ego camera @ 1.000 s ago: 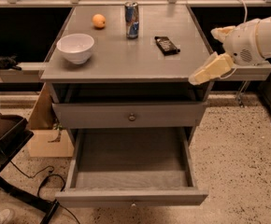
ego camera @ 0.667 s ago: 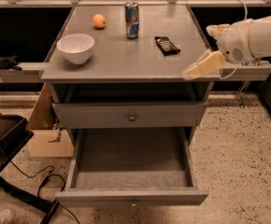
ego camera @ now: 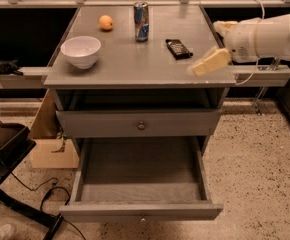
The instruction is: Place redbull can into middle drawer
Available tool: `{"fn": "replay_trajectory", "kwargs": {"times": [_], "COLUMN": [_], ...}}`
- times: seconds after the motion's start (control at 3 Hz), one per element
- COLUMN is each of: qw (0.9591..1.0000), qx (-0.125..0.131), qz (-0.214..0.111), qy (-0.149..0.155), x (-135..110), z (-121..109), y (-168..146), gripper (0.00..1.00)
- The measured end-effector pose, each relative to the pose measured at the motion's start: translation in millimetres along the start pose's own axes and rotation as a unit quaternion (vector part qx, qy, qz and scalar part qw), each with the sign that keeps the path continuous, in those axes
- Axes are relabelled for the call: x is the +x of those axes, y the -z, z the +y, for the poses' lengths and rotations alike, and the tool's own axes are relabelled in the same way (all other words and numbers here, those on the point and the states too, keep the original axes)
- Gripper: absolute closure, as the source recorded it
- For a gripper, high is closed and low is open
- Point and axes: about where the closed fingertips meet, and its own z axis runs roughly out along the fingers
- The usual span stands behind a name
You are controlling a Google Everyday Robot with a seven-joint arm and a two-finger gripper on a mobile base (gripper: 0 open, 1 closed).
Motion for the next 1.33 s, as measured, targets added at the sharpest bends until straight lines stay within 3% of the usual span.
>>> {"fn": "replay_trajectory", "kwargs": {"times": [0.33, 0.67, 1.33], "qw": [0.9982, 0.9942, 0.9892], "qx": [-0.003, 0.012, 0.053], "qz": [-0.054, -0.093, -0.108], "qy": [-0.026, -0.053, -0.083], "x": [-16, -47, -94], "z": [-35, -64, -102], "y": [-49, -91, -161], "gripper": [0.0, 0.0, 0.0]}}
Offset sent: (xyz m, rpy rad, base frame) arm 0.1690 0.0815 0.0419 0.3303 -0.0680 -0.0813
